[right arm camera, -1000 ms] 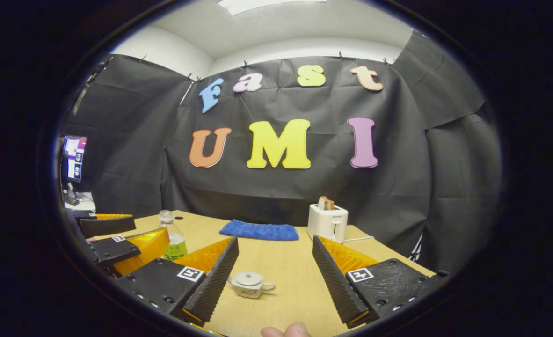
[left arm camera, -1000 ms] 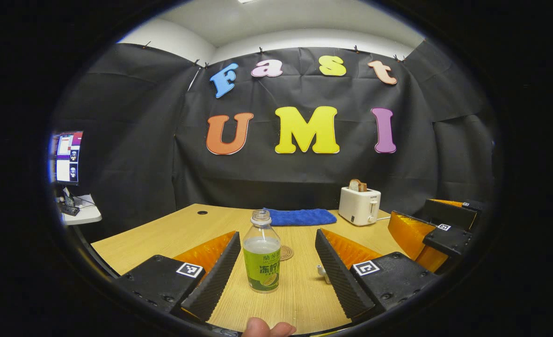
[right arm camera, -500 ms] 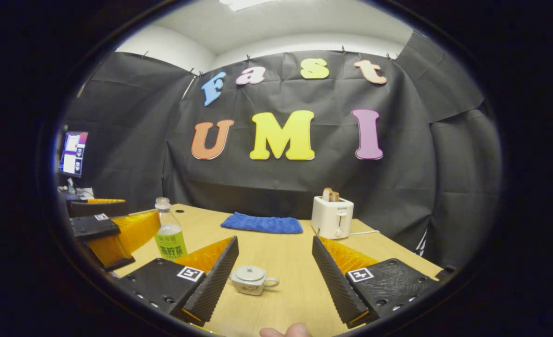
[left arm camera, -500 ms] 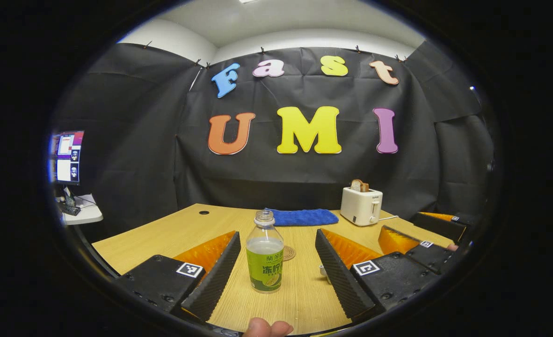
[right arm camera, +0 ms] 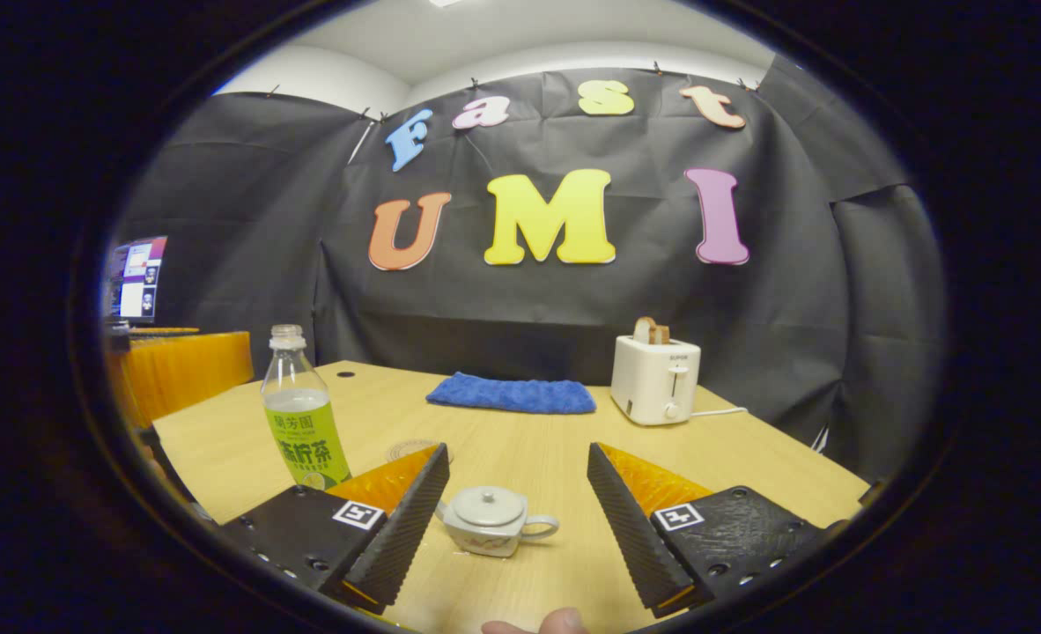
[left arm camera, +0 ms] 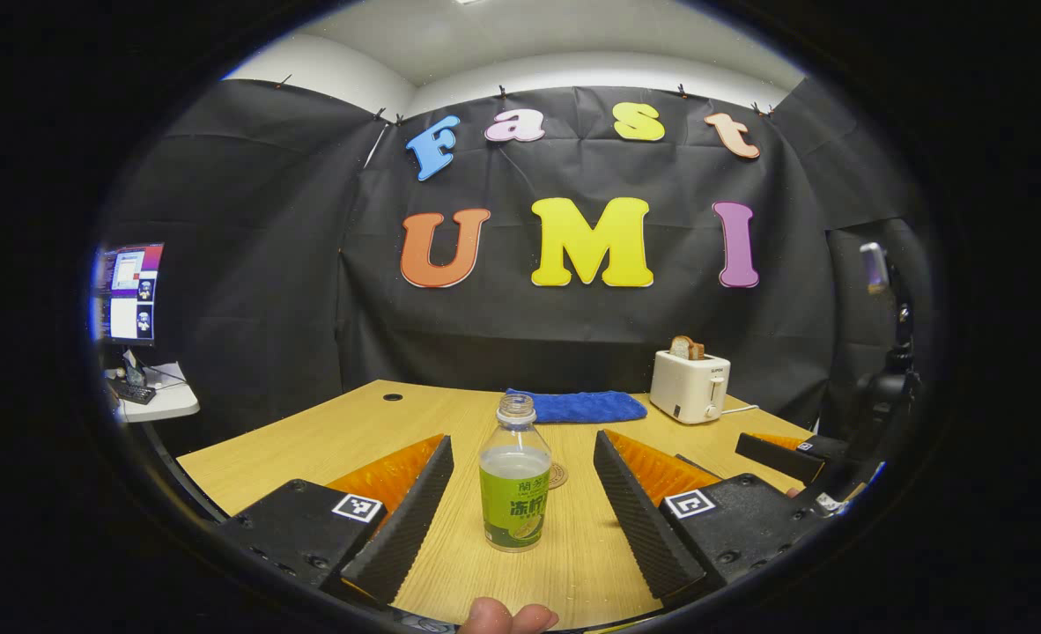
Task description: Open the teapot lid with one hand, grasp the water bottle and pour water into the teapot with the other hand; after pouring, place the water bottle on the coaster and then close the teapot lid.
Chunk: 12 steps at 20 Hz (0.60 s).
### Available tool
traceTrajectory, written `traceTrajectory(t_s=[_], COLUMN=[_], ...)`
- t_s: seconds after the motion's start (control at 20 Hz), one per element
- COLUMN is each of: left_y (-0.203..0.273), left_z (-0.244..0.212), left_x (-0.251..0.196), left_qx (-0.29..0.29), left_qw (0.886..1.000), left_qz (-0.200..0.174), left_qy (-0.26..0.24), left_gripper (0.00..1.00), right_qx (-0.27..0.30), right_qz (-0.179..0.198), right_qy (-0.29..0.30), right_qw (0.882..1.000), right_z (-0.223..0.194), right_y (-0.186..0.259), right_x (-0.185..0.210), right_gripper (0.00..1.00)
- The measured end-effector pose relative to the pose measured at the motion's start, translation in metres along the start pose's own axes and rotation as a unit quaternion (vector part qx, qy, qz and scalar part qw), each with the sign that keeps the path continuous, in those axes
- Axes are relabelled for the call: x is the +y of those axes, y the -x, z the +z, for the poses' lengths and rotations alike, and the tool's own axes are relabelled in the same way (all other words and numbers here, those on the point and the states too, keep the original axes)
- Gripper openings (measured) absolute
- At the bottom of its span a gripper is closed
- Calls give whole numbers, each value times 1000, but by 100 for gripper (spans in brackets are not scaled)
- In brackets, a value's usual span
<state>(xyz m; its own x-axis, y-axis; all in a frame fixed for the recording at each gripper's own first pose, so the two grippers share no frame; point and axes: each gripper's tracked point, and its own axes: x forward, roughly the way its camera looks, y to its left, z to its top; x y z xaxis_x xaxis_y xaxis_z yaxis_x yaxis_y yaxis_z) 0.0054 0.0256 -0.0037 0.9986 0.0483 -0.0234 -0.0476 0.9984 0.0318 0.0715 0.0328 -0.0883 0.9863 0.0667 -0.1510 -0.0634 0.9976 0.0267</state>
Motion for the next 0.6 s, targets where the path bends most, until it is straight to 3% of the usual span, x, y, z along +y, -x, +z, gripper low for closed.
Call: traceTrajectory(t_s=[0.45,0.6], left_y=[-8,-9], left_z=[-1,-4], left_x=[26,30], left_qx=[-1,4], left_qw=[1000,1000], left_qz=[26,29], left_qy=[-1,0], left_gripper=[100,100], right_qx=[43,48], right_qz=[23,30], right_qy=[4,6], right_qw=[999,998], right_z=[-31,-34], right_y=[-39,-47], right_x=[20,26], right_gripper=[97,81])
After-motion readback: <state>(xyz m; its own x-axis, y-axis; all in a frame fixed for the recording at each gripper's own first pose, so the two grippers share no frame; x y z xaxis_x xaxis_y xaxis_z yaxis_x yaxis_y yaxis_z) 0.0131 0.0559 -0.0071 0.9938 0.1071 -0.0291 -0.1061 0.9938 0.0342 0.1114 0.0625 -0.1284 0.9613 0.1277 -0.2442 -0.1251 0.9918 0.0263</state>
